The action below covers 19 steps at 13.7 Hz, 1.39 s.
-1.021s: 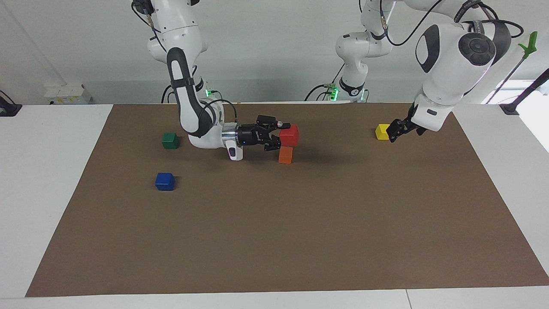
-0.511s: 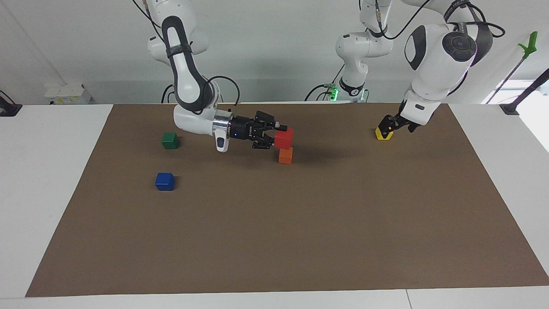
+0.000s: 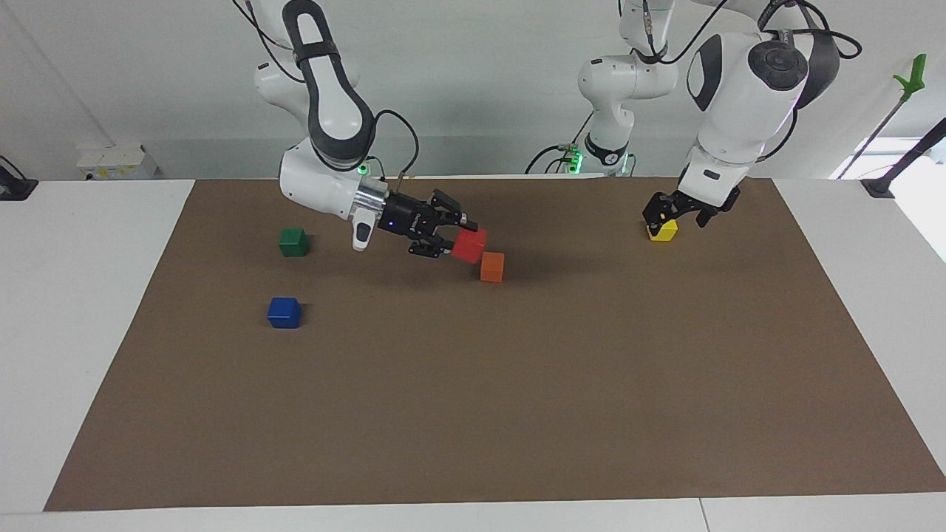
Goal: Transfer red block to right arm and stack on blue block
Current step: 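Carry the red cube with the right gripper over the blue cube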
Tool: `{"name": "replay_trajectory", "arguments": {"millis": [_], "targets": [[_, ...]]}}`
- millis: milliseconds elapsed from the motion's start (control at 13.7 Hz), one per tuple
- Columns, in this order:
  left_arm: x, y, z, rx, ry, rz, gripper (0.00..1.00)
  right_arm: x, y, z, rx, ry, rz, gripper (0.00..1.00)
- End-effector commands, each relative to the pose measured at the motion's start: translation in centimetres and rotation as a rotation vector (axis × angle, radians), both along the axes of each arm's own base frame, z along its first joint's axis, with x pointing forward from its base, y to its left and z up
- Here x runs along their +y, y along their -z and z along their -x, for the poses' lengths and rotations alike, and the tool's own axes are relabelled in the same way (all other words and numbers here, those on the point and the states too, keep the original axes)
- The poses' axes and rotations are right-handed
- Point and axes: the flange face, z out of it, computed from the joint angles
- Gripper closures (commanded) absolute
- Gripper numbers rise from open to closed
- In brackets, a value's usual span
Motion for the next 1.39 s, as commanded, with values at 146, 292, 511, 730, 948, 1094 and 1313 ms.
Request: {"name": "replay_trajectory", "arguments": {"millis": [146,292,511,730,948,1094,1313], "targets": [[-0.2,-0.5,0.7,0.004,-0.025,0.085,0.0,-4.1,-2.8,-1.3,0.008,-0.044,0.268,1.0],[-0.1,-0.6,0.6,0.0,-0.022,0.086,0.0,-5.8,-4.3,-1.9,0.017,-0.065,0.412,1.0],[0.2,-0.8,0.5,-0.004,-0.028,0.083,0.0,-8.9,-5.9,-1.6,0.048,-0.096,0.6,1.0],[0.3,-6.1,0.2,-0.023,-0.012,0.072,0.0,-13.3,-7.2,-2.3,0.117,-0.09,0.784,1.0],[0.7,-7.2,0.4,-0.03,-0.012,0.06,0.0,-14.9,-6.4,-1.8,0.246,0.015,0.988,1.0],[1.2,-7.2,0.3,-0.031,-0.015,0.042,0.0,-17.9,-5.2,-1.9,0.331,0.102,1.014,1.0],[2.4,-7.0,0.4,-0.017,-0.037,0.038,0.0,-20.1,-2.9,-1.8,0.382,0.145,1.115,1.0]]}}
